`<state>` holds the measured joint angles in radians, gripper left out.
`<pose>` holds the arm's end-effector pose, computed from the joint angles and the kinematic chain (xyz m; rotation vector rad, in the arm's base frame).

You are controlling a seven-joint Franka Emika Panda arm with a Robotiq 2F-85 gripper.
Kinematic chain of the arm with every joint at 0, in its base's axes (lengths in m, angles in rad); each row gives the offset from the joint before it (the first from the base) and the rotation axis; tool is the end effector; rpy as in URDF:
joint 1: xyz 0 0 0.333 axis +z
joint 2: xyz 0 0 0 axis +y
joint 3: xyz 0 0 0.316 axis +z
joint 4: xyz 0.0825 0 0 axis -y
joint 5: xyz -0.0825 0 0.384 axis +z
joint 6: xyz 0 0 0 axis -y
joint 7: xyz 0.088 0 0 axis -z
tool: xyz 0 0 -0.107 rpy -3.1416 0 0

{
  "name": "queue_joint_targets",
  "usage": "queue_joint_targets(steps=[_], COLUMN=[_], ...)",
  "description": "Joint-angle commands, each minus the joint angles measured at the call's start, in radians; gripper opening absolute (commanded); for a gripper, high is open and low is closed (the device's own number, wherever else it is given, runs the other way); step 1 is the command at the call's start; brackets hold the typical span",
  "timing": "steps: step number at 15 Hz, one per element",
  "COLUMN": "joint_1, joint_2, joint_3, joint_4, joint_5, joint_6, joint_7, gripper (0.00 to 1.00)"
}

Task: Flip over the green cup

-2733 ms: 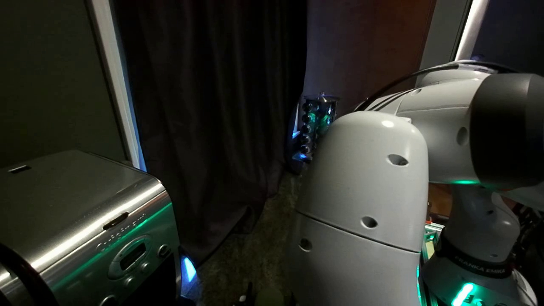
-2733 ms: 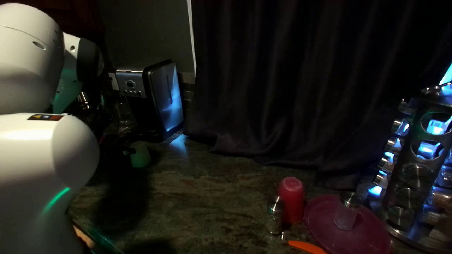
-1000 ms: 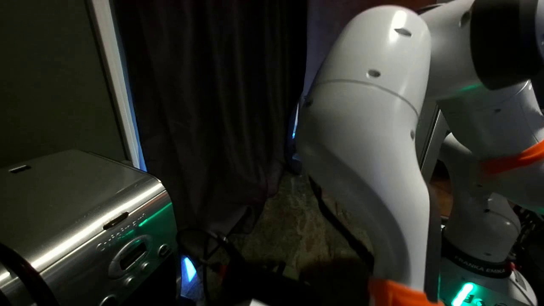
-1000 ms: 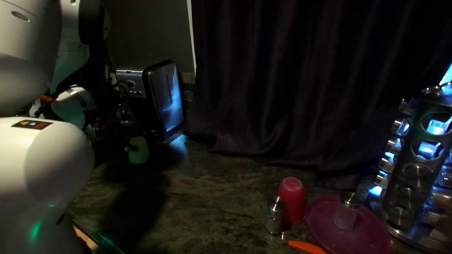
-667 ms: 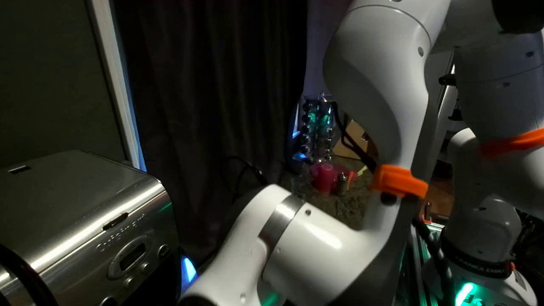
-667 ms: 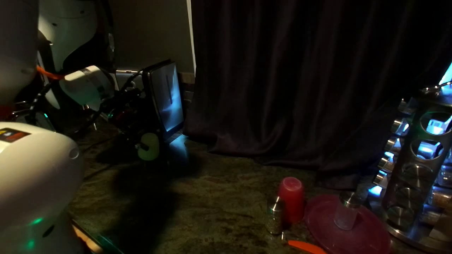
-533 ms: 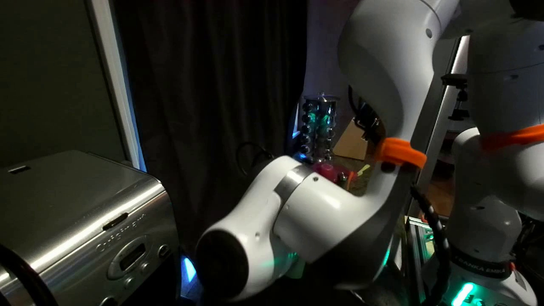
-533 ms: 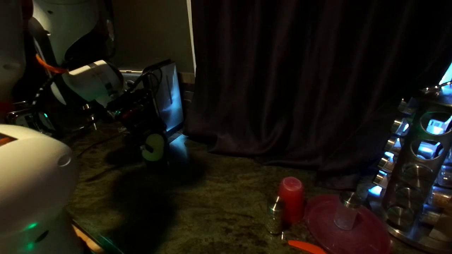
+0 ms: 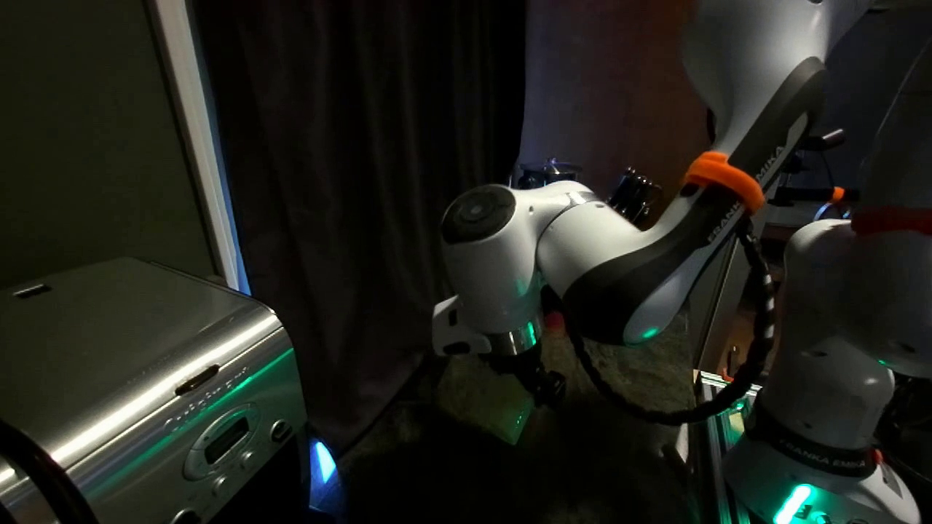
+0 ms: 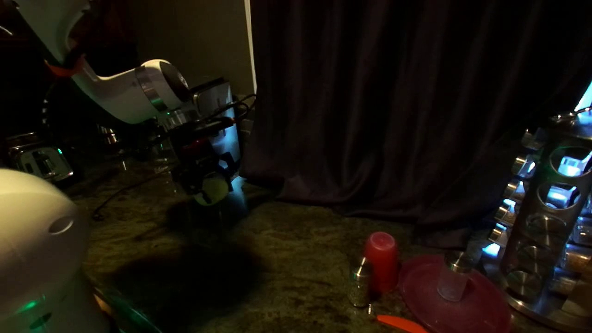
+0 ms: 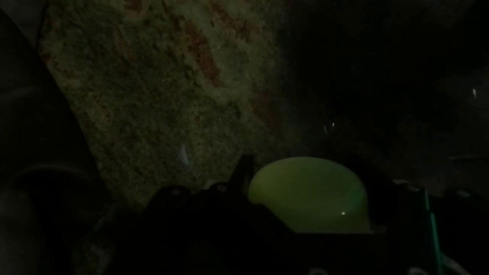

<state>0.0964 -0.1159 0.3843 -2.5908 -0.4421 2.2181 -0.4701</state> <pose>0.3693 0.1733 0.2790 2.2301 1.6261 -0.3723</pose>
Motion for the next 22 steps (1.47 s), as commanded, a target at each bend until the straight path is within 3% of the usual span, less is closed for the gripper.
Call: queue_joint_targets(steps=[1, 5, 6, 7, 11, 13, 17, 22], joint_1=[0.080, 0.182, 0.211, 0.250, 0.348, 0.357, 0.324, 0.273], joint_2=[-0.158, -0.195, -0.133, -0.122, -0.050, -0.008, 0.075, 0.165], joint_3=[-0.141, -0.272, -0.295, -0.315, -0.315, -0.275, -0.191, -0.139], joint_4=[-0.145, -0.223, -0.161, -0.172, -0.165, -0.164, -0.163, -0.164], joint_5=[0.180, 0.400, 0.457, 0.524, 0.732, 0.757, 0.679, 0.488], joint_6=[0.184, 0.373, 0.394, 0.428, 0.465, 0.461, 0.503, 0.628], joint_7=[-0.181, -0.394, -0.449, -0.511, -0.679, -0.691, -0.629, -0.488], gripper=[0.39, 0.39, 0.39, 0.39, 0.39, 0.39, 0.39, 0.39])
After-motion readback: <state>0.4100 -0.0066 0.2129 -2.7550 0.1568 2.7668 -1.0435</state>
